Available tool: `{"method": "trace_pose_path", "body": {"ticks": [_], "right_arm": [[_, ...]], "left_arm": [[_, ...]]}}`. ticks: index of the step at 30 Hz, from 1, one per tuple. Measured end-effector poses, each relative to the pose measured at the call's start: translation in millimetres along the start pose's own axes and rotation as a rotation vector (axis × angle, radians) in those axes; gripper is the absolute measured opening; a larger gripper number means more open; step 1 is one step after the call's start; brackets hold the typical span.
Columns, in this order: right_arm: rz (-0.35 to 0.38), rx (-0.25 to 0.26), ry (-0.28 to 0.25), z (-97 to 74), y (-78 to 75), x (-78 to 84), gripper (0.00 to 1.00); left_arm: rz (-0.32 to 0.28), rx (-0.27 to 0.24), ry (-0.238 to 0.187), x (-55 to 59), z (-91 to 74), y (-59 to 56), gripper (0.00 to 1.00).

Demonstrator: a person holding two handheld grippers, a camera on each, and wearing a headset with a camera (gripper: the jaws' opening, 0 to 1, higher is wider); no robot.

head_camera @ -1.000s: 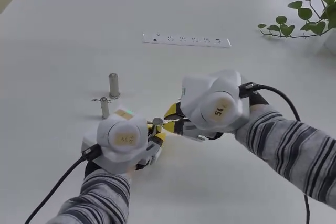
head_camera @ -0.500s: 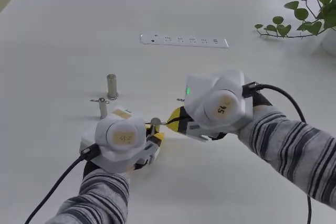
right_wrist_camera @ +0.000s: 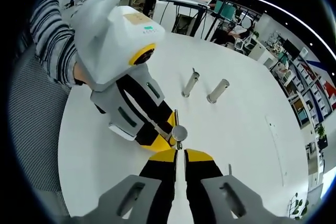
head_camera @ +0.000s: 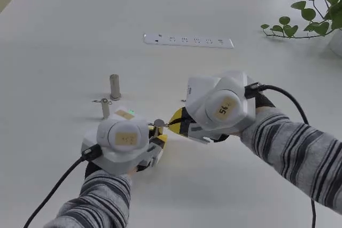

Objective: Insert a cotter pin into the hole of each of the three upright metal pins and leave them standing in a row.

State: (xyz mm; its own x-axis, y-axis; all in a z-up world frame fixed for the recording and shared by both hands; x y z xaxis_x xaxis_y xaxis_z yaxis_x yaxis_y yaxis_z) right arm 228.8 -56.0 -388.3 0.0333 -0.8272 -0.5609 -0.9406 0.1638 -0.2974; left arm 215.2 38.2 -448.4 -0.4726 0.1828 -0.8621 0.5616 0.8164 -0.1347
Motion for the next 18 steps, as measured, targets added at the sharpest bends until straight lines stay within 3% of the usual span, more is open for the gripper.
{"method": "trace_pose_path", "body": {"ticks": [7,13,16,18], "right_arm": [[0.032,0.005,-0.035,0.7,-1.8,-6.1,0.09],[0.116,-0.021,-0.069,4.8,-1.7,-9.6,0.13],[0.221,-0.064,-0.084,12.0,1.3,-9.4,0.13],[0.247,-0.065,-0.1,14.7,-1.2,-9.7,0.11]], "left_arm": [[0.01,-0.038,0.014,2.9,-4.3,1.6,0.18],[0.003,-0.046,-0.005,-1.8,-17.8,6.6,0.23],[-0.012,-0.045,-0.012,-4.6,-23.3,8.3,0.28],[-0.018,-0.04,-0.013,-5.8,-28.0,8.8,0.29]]}}
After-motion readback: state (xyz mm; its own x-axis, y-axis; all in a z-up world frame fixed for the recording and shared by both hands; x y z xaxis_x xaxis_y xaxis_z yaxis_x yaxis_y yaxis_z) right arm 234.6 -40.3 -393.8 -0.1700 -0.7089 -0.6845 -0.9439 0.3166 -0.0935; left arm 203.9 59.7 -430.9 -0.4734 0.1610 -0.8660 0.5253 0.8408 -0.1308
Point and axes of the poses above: the centre of the closed fingertips' face, and the gripper's own axes: z roughly forward along the fingers, y roughly to its left, x roughly out of its underside, the point moved 8 cm from there along -z, roughly backward along the fingers
